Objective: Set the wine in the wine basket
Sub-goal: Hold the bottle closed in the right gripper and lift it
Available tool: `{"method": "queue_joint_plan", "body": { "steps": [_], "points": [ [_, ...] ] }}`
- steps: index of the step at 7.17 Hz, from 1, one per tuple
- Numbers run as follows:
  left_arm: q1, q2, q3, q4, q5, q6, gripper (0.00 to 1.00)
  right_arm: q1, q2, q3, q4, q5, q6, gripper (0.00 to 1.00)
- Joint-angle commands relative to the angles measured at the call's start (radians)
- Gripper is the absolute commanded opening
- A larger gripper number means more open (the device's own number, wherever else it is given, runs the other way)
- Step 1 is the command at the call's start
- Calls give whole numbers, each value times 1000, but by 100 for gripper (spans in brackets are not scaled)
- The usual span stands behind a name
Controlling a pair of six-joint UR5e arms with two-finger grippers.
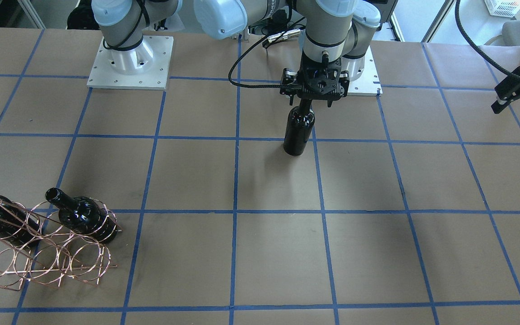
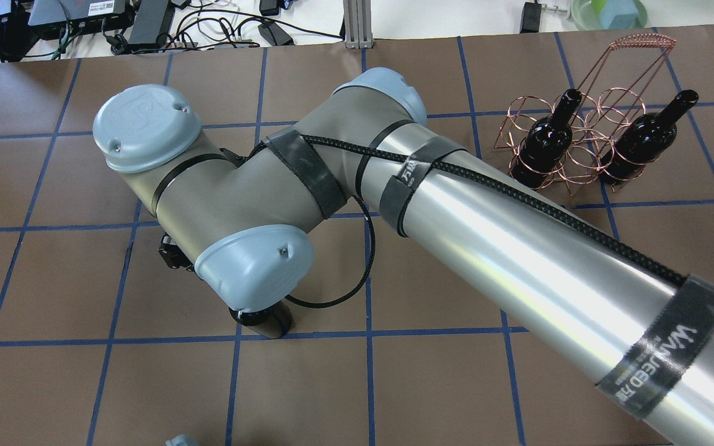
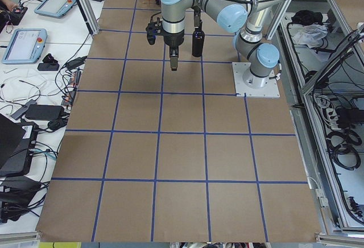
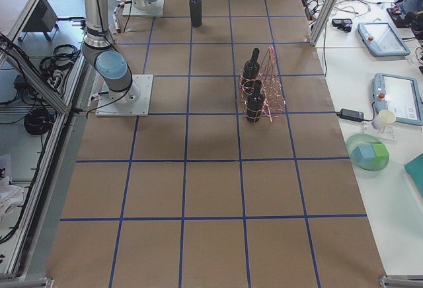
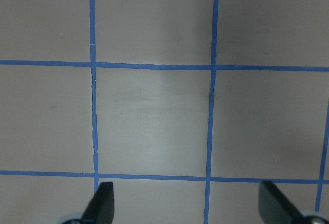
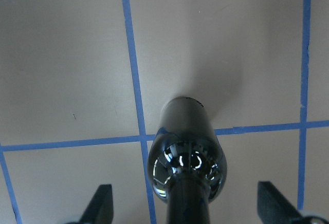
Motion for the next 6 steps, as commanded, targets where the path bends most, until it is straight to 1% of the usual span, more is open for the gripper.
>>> {"method": "queue_joint_plan", "body": {
  "steps": [1, 3, 6],
  "points": [
    [0, 0, -1, -1, 0, 2, 100, 1, -3, 1, 10, 19, 11, 99],
    [0, 0, -1, -1, 2, 2, 100, 1, -3, 1, 13, 19, 13, 97],
    [0, 0, -1, -1, 2, 2, 100, 6, -3, 1, 33, 28, 15, 96]
  ]
}}
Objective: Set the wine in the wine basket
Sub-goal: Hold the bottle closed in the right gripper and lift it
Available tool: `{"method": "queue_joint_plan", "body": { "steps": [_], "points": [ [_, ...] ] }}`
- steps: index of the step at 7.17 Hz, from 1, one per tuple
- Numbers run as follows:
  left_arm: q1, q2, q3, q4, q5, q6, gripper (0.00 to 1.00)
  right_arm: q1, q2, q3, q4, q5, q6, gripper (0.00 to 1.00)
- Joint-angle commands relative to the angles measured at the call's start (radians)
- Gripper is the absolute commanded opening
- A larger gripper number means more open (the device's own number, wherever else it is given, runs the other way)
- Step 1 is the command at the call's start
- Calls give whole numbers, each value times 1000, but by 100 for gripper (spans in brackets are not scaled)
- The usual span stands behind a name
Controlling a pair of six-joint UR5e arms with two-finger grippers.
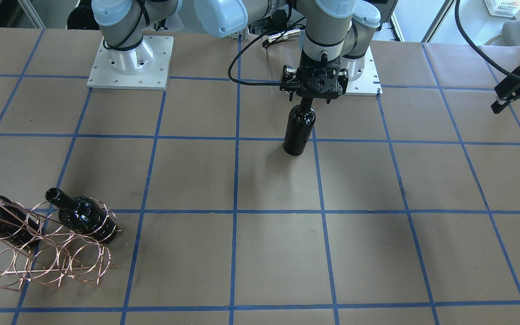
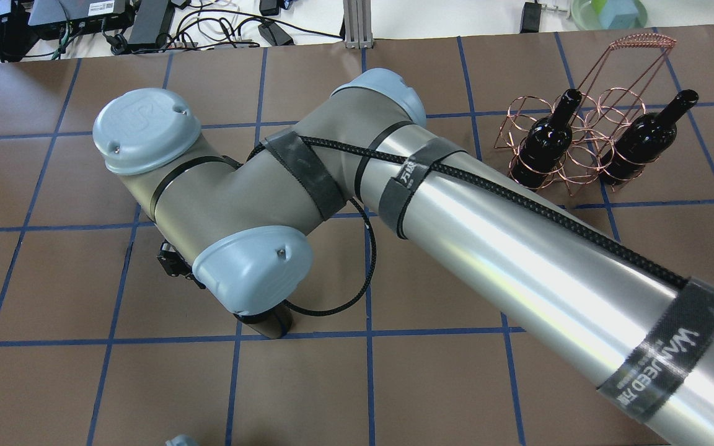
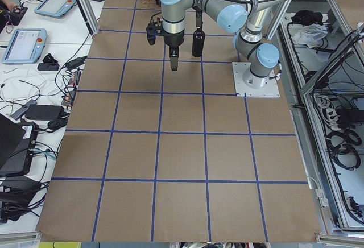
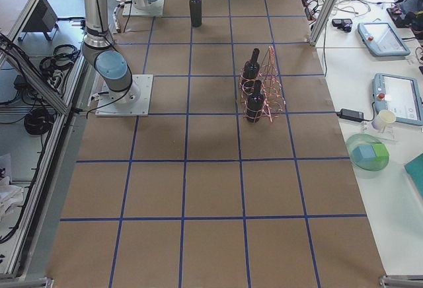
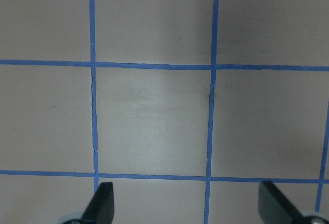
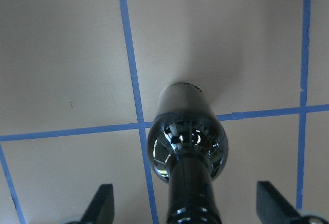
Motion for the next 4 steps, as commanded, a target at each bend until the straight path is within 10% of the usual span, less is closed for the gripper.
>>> {"method": "queue_joint_plan", "body": {
  "steps": [1, 4],
  "points": [
    [0, 0, 0, -1, 0, 0, 100, 1, 0, 0, 2, 3, -1, 90],
    [0, 0, 0, 1, 0, 0, 100, 1, 1, 0, 2, 3, -3, 2]
  ]
}}
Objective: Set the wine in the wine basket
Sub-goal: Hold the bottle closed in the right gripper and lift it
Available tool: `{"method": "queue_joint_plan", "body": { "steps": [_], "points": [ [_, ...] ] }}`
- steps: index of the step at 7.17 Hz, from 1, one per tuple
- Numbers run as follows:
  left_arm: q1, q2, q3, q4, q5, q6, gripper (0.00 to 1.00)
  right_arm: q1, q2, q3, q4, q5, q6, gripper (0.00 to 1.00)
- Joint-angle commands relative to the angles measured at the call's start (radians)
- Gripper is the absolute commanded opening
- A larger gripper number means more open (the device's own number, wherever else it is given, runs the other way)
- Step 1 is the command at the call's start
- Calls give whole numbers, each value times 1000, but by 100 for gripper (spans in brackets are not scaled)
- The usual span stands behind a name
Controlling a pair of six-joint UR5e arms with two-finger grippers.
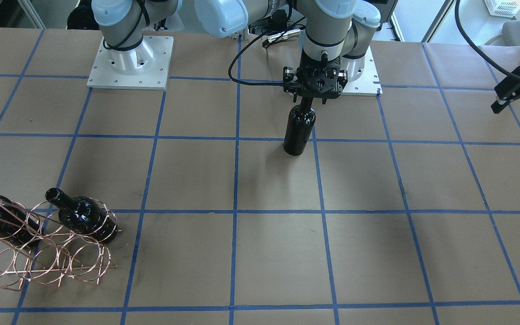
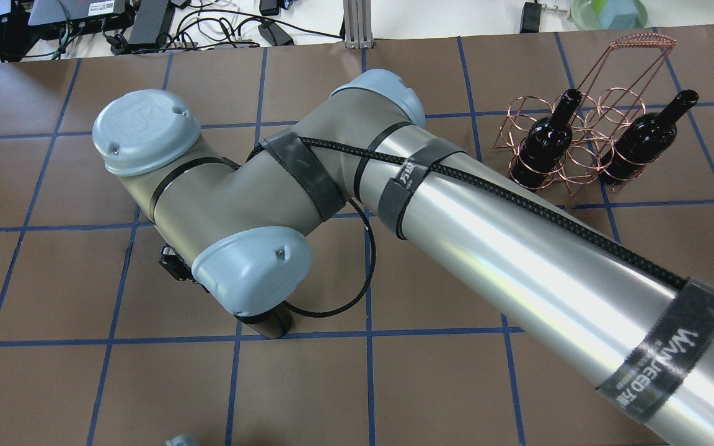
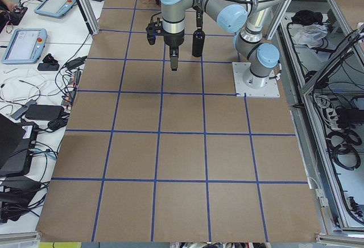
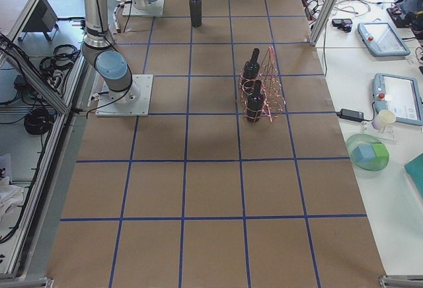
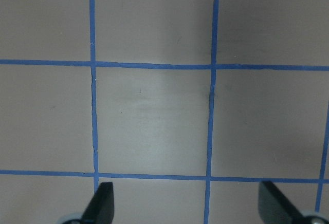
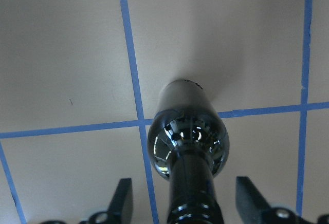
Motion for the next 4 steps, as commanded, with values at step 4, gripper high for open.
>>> {"method": "queue_joint_plan", "body": {
  "steps": [4],
  "points": [
    [0, 0, 0, 1, -2, 0, 100, -5, -5, -2, 0, 1, -18, 0]
  ]
}}
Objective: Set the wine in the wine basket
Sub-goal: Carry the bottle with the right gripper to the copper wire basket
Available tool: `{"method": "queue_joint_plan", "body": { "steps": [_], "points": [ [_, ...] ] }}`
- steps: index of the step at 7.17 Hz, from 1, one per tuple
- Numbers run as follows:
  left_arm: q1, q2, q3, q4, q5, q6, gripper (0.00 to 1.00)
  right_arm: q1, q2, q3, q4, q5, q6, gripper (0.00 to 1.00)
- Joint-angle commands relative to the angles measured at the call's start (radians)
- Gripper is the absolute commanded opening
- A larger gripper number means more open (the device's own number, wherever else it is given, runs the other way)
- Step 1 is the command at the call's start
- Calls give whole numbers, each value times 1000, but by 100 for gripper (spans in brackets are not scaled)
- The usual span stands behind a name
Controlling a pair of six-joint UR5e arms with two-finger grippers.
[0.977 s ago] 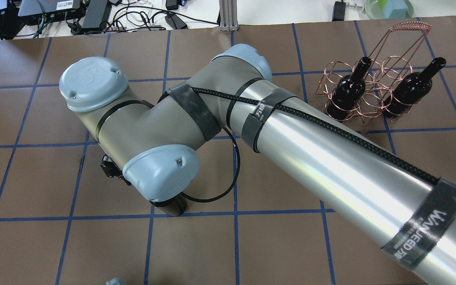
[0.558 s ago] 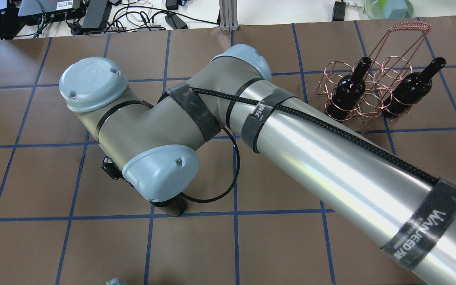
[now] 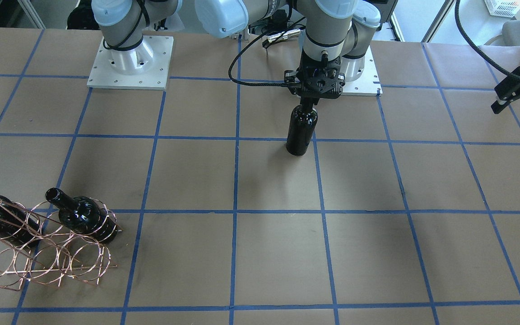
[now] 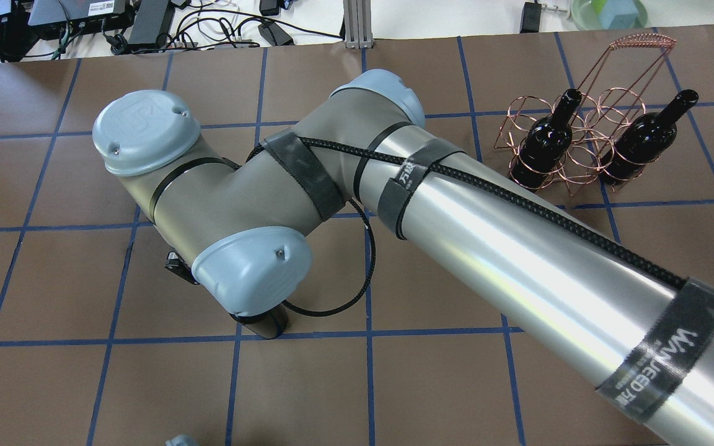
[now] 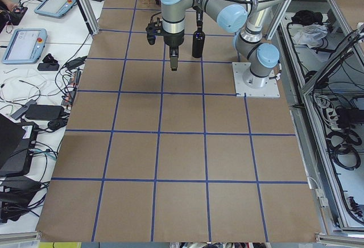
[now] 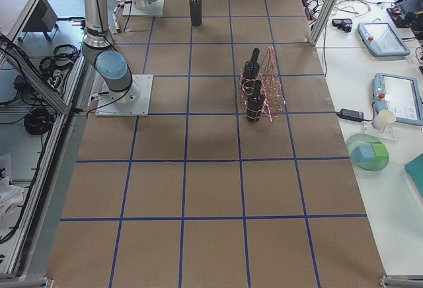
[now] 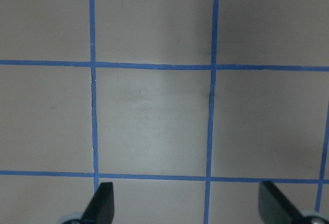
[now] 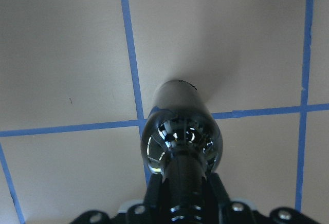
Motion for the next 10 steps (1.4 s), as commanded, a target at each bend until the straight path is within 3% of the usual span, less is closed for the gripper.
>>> {"method": "queue_joint_plan", "body": {
  "steps": [1, 2, 4, 6, 10],
  "points": [
    [0, 0, 0, 0, 0, 0, 100, -19, -16, -4, 1, -6, -31, 0],
    [0, 0, 0, 0, 0, 0, 100, -60, -48, -6, 21, -16, -80, 0],
    [0, 0, 0, 0, 0, 0, 100, -222, -193, -6, 197, -16, -317, 0],
    [0, 0, 0, 0, 0, 0, 100, -417, -299, -9, 337, -87, -584, 0],
    [0, 0, 0, 0, 0, 0, 100, -784, -395, -15, 454, -241, -1017, 0]
  ]
}}
